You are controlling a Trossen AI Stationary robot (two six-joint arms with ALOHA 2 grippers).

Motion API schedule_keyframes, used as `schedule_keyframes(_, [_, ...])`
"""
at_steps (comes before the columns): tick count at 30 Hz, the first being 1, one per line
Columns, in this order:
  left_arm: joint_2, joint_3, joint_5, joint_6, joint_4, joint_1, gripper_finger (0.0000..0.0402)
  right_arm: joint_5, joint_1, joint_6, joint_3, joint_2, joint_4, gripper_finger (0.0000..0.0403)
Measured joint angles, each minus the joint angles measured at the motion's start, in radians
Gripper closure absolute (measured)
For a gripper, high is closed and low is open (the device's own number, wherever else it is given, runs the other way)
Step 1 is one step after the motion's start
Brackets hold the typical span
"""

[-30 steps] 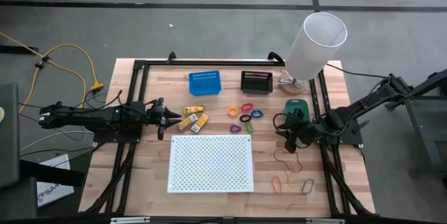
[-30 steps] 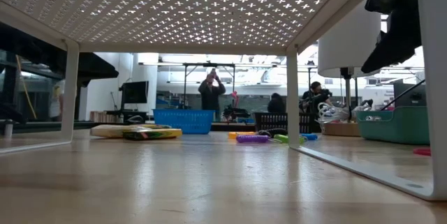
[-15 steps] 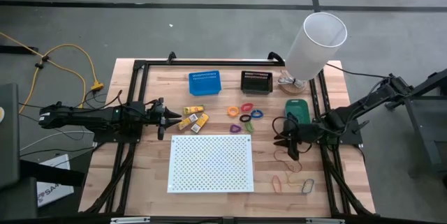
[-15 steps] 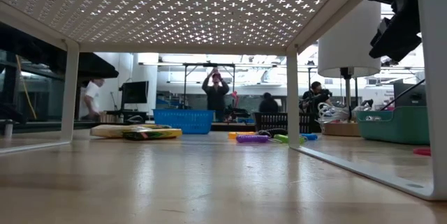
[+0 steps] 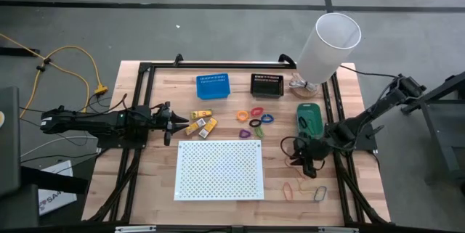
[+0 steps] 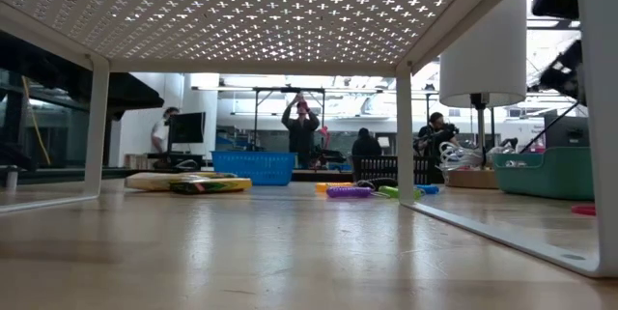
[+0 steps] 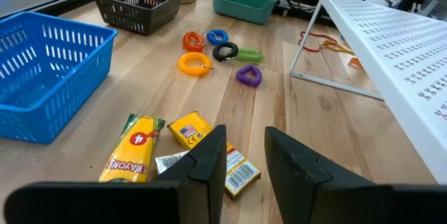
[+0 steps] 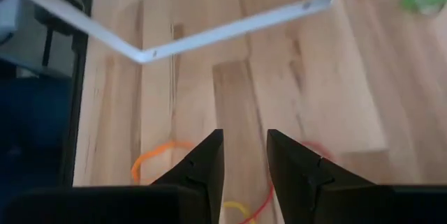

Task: Pick & Place Office Desk Supplies
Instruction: Put the red rubber band into the green bin

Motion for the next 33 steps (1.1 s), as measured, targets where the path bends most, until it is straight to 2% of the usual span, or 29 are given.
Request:
schedule_keyframes(13, [0.0,0.0,0.0,0.0,0.0,0.0,0.0307,-0.067,0.132,0.238,0.0,0.107,-0.003,0.0306])
schedule_keyframes(23, [0.0,0.0,0.0,0.0,0.0,0.0,0.0306,-0.147,0.158,0.472,0.0,0.126,-0.002,0.0306])
schedule_keyframes(33, [0.0,0.0,0.0,0.0,0.0,0.0,0.0307,-0.114,0.156,0.524,0.0,0.126,-0.001,0.0306])
